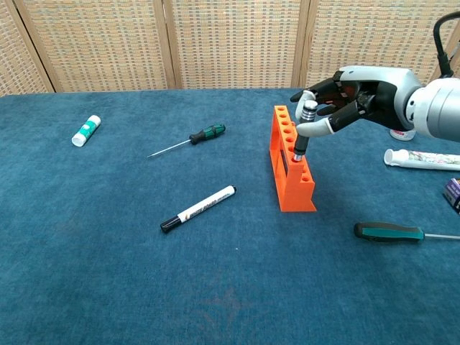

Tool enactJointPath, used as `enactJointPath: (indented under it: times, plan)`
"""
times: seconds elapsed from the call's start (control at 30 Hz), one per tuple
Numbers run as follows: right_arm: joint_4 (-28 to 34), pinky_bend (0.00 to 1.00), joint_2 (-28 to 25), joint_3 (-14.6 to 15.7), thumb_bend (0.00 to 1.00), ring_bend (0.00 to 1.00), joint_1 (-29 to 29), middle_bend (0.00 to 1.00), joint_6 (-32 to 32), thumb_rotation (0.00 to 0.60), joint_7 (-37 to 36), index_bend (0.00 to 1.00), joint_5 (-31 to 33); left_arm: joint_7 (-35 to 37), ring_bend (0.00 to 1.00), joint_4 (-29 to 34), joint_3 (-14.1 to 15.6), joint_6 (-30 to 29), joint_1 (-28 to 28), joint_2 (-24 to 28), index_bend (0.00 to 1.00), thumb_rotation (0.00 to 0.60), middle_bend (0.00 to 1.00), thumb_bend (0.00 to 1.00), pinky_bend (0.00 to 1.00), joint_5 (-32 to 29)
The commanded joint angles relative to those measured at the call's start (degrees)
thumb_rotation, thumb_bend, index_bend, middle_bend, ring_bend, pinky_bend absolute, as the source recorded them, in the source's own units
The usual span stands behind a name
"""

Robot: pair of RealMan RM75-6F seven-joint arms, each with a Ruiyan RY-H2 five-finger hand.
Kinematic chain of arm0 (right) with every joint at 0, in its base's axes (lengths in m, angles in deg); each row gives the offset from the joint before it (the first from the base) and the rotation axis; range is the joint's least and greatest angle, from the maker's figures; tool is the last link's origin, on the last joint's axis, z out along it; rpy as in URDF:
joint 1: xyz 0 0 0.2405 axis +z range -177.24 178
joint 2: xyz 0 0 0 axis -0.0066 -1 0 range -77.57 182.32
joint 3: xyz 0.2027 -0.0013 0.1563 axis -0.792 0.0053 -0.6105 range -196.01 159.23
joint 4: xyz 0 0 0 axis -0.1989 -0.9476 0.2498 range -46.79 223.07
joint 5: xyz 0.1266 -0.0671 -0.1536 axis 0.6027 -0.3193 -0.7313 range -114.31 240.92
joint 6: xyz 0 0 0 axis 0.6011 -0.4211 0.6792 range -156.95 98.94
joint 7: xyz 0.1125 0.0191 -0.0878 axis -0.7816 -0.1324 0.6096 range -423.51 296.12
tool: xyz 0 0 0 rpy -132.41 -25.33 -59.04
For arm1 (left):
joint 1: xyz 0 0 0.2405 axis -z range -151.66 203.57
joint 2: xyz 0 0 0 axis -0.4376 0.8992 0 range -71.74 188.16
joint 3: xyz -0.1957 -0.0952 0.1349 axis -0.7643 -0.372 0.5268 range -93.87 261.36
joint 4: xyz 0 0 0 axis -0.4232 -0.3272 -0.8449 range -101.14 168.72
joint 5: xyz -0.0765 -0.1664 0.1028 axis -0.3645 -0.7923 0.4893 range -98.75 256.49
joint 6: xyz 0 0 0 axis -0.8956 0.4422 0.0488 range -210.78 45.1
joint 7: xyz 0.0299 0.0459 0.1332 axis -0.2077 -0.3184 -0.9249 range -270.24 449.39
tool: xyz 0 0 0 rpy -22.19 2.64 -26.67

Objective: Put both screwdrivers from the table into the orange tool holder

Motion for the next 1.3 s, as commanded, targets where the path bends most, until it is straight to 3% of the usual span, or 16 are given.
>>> enactJointPath:
  times: [0.03,0.87,0.97,1.07,1.13,1.3]
  plan:
    - [-0.1,0.02,0.2,0.0,0.55,0.0,0.1,0.09,0.0,0.6,0.3,0.62,0.1,0.0,0.0,0.0,0.0,0.0,0.0,0.0,0.0,0.6,0.0,0.0,0.0,0.0]
    - [-1.3,0.02,1.4,0.2,0.55,0.0,0.4,0.09,0.8,0.6,2.5,0.61,1.2,0.3,0.0,0.0,0.0,0.2,0.1,0.1,0.0,0.6,0.0,0.0,0.0,-0.2]
    - [-1.2,0.02,1.3,0.2,0.47,0.0,0.4,0.1,1.0,0.6,2.3,0.46,0.9,0.3,0.0,0.0,0.0,0.2,0.1,0.1,0.0,0.6,0.0,0.0,0.0,-0.2]
    - [-1.1,0.02,1.1,0.1,0.27,0.0,0.2,0.09,1.6,0.6,1.3,0.25,-0.2,0.4,0.0,0.0,0.0,0.1,0.1,0.2,0.0,0.6,0.0,0.0,0.0,-0.2]
    - [-1.2,0.02,1.0,0.0,0.2,0.0,0.1,0.09,1.6,0.6,0.7,0.2,-0.9,0.4,0.0,-0.1,0.0,0.2,0.1,0.2,0.0,0.6,0.0,0.0,0.0,-0.2]
    - [-0.9,0.02,0.7,-0.4,0.17,0.0,-0.2,0.08,1.4,0.6,-0.5,0.18,-2.4,0.5,0.0,-0.1,0.0,0.2,0.1,0.2,0.0,0.6,0.0,0.0,0.0,-0.2]
